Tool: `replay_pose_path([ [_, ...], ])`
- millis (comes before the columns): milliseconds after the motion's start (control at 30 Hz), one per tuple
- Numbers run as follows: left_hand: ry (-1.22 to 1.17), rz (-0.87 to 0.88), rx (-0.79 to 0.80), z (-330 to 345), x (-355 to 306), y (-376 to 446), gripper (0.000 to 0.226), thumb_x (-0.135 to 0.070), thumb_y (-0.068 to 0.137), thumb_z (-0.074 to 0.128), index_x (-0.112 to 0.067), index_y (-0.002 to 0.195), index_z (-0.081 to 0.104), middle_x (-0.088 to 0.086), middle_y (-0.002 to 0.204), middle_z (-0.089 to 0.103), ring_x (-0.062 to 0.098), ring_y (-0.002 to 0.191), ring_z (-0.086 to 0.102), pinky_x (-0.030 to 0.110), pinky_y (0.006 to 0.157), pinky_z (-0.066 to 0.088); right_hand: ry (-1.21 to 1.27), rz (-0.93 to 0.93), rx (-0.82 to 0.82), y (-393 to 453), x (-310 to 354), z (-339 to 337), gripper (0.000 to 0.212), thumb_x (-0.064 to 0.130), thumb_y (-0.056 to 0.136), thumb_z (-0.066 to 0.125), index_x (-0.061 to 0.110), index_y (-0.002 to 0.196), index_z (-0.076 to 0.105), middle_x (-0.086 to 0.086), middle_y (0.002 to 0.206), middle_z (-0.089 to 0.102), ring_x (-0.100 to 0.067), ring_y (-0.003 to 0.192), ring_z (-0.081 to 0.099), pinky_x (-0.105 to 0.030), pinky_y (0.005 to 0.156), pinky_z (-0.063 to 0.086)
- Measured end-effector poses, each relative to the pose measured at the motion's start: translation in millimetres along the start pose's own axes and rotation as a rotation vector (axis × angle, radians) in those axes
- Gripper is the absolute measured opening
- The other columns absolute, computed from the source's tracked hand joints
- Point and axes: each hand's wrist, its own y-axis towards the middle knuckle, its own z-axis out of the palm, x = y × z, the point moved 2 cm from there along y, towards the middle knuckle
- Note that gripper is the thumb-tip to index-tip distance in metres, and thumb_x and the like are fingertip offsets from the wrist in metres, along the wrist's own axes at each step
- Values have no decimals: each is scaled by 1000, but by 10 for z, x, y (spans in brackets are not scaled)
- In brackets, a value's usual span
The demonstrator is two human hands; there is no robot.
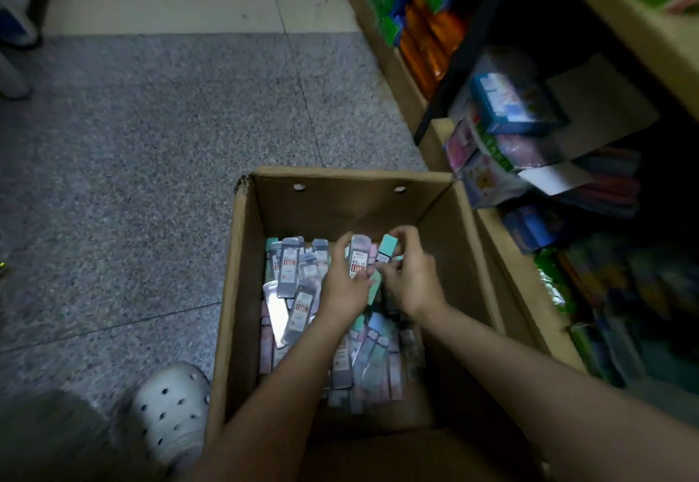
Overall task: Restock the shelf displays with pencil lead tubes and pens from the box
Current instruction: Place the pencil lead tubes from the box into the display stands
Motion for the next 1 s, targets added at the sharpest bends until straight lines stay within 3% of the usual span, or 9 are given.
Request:
replay_pose_path([
  [100,-19,132,159,186,-550,-131,64,1,92,53,-33,142,31,6,121,62,22,103,65,38,83,57,-89,-102,-54,-61,312,-651,49,2,80,68,19,121,47,6,84,61,-13,73,62,-25,69,48],
  [233,23,241,451,539,-1305,-438,57,9,95,41,-27,139,33,5,84,59,14,66,55,24,54,51,-267,-205,-180,-231,724,-1649,44,10,80,71,16,119,51,-5,90,66,-25,85,64,-31,72,44],
  [367,49,313,655,887,-1887,-741,62,11,94,45,-34,135,30,8,87,59,15,67,57,30,56,53,-271,-220,-356,-583,999,-2490,43,11,80,71,19,118,52,-4,92,69,-21,80,65,-36,77,51],
  [467,-21,377,708,1101,-2158,-952,60,10,94,47,-40,126,36,7,86,64,16,66,63,33,58,55,-273,-234,-463,-842,1069,-2914,42,13,81,71,21,118,52,3,93,65,-10,75,62,-23,72,48],
  [567,-100,396,742,1322,-2316,-1133,59,6,95,50,-40,130,39,5,87,68,15,72,66,36,64,59,-264,-220,-556,-1078,1064,-3206,41,15,84,72,23,118,51,11,86,59,0,69,60,-10,61,43],
  [667,-144,385,841,1512,-2375,-1303,58,1,95,54,-39,133,38,4,86,71,17,77,67,36,68,57,-287,-200,-627,-1322,1048,-3443,45,18,85,72,31,120,48,17,83,56,0,73,62,-15,63,48],
  [833,-151,380,878,1615,-2486,-1402,59,1,96,50,-38,138,37,5,89,71,17,78,69,32,66,56,-267,-127,-693,-1628,1027,-4018,40,22,84,75,34,113,50,5,90,61,-10,76,67,-30,70,57],
  [1000,-202,351,896,1661,-2631,-1355,62,9,93,48,-39,131,39,6,90,71,14,76,69,29,63,56,-340,-58,-838,-1784,964,-4548,37,24,84,76,34,106,48,5,83,67,-8,74,68,-30,67,57],
])
